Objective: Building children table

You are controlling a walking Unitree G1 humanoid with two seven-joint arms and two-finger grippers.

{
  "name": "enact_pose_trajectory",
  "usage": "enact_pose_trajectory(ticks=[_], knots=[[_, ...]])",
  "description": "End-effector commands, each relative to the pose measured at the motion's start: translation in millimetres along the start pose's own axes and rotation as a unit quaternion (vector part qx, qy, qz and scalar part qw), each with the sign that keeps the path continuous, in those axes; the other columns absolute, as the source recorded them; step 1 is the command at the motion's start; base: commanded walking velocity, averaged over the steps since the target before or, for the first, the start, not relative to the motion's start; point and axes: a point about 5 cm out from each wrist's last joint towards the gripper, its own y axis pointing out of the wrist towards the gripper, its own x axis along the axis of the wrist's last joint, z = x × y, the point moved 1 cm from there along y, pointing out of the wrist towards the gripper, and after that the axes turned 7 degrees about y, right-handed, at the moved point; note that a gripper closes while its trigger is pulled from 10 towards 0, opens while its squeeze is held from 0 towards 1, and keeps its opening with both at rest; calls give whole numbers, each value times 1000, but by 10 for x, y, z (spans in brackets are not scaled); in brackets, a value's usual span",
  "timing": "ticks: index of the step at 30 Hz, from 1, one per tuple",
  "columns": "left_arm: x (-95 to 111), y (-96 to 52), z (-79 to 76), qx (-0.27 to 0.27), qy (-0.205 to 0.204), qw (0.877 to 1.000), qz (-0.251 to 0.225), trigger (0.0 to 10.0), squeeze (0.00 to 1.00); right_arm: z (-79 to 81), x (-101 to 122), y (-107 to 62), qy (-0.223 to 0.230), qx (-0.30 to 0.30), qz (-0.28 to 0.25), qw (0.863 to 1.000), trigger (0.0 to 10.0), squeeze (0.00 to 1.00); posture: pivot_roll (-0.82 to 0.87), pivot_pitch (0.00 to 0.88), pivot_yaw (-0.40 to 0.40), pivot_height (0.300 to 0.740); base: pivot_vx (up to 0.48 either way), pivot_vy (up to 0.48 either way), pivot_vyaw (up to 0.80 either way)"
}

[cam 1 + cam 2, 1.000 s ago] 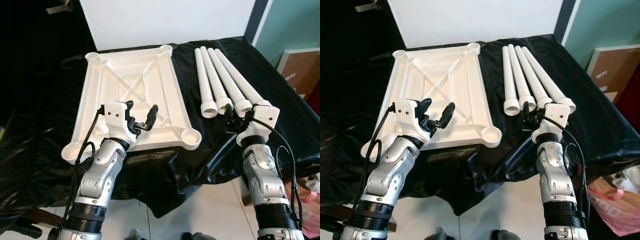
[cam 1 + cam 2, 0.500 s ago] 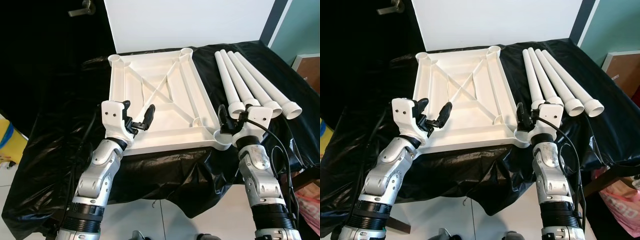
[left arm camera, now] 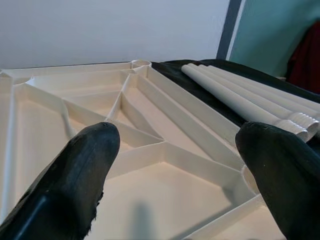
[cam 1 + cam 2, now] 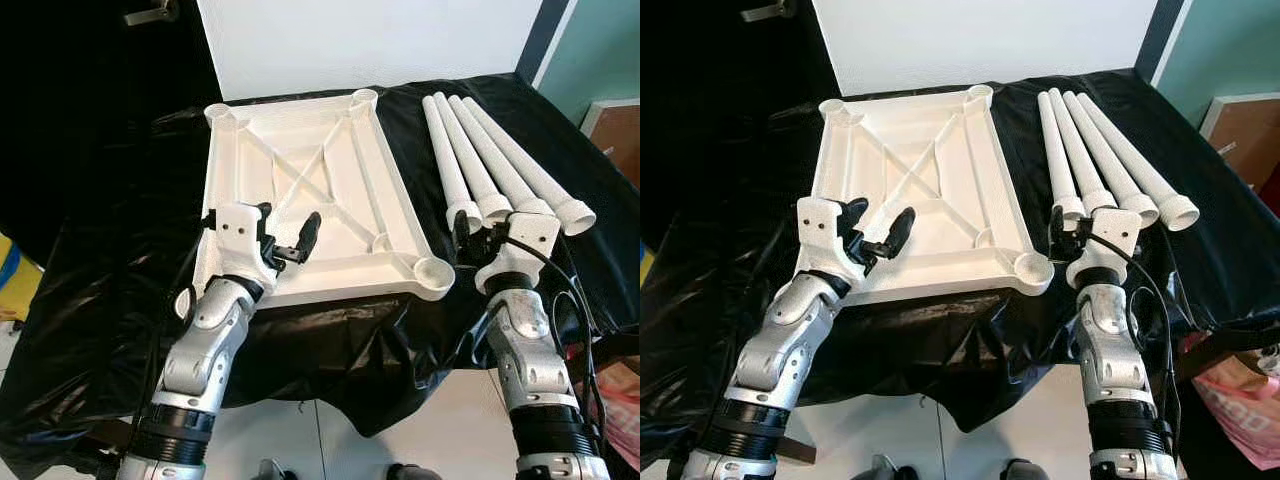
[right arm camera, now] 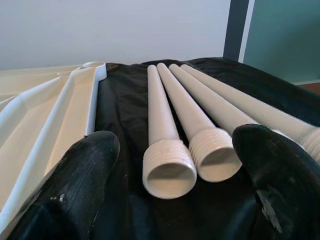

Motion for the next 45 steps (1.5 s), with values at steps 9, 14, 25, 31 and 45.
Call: enact_pose_trajectory(ticks=[9, 14, 25, 31, 45], knots=[[87, 40, -321, -103, -29, 994, 1, 10000, 0, -95, -51, 151, -21, -25, 28, 999, 10000, 0, -110, 127, 37, 740, 0, 0, 0], [122, 31, -470, -148, -37, 988, 8, 10000, 0, -102, -49, 242, -24, -31, 37, 999, 10000, 0, -107, 136, 41, 740, 0, 0, 0], [307, -56, -763, -250, -55, 967, 12, 10000, 0, 22, -56, 548, 29, -9, 85, 996, 10000, 0, -84, 196, 55, 740, 0, 0, 0], [442, -103, -877, -289, -58, 956, 10, 10000, 0, 151, -35, 696, 32, 30, 101, 994, 10000, 0, -43, 260, 62, 740, 0, 0, 0], [509, -261, -905, -288, -67, 955, 35, 10000, 0, 305, -41, 865, 47, 49, 128, 989, 10000, 0, 34, 303, 64, 740, 0, 0, 0]])
